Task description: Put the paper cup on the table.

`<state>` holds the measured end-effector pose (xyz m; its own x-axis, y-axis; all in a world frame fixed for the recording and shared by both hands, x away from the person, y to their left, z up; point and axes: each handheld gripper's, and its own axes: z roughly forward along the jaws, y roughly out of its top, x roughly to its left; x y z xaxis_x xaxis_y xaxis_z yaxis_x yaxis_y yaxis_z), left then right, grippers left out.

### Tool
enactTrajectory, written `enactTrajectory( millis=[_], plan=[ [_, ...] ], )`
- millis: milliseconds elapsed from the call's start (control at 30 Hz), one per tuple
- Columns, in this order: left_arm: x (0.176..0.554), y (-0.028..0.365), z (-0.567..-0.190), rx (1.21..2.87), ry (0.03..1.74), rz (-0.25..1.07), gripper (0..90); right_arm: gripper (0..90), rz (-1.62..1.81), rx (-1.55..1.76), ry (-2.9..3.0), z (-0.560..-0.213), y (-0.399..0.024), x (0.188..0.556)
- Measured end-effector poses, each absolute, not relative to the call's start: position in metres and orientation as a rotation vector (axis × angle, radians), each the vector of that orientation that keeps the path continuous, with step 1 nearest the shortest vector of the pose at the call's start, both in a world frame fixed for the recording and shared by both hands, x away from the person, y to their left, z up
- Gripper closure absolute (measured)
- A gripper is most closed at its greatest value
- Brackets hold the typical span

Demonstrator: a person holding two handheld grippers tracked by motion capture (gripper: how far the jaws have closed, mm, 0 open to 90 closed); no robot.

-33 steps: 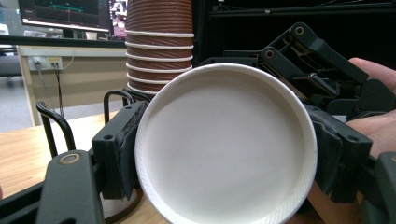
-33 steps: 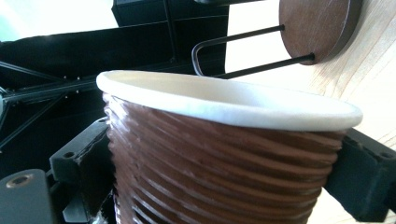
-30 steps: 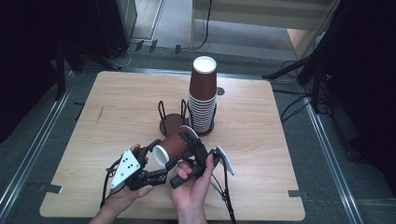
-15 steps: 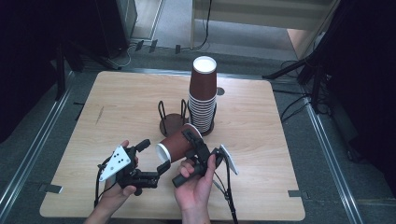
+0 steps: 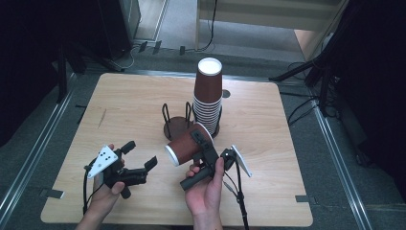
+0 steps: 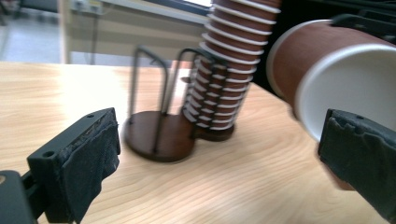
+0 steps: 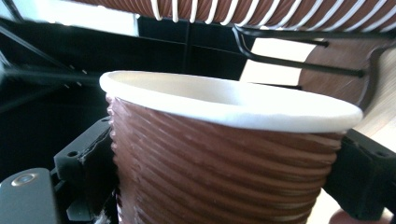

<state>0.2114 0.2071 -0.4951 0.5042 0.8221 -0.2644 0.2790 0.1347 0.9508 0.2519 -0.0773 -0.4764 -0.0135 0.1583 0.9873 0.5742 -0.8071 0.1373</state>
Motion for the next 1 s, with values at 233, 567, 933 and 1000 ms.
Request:
enactTrajectory(
  millis=[233, 567, 933, 1000],
  plan=[
    [0.207, 0.228, -0.503, 1.429, 1.094, 0.558, 0.0, 9.9, -1.906, -2.012, -0.852, -0.477, -0.079, 0.251],
    [0.203, 0.246, -0.514, 1.434, 1.173, 0.598, 0.0, 9.7, -2.078, -2.186, -1.105, -0.482, -0.084, 0.256],
    [0.196, 0.266, -0.529, 1.457, 1.250, 0.641, 0.0, 9.7, -2.166, -2.237, -1.355, -0.485, -0.099, 0.260],
    [0.194, 0.270, -0.532, 1.460, 1.263, 0.644, 0.0, 9.7, -2.192, -2.259, -1.435, -0.485, -0.100, 0.260]
  ],
)
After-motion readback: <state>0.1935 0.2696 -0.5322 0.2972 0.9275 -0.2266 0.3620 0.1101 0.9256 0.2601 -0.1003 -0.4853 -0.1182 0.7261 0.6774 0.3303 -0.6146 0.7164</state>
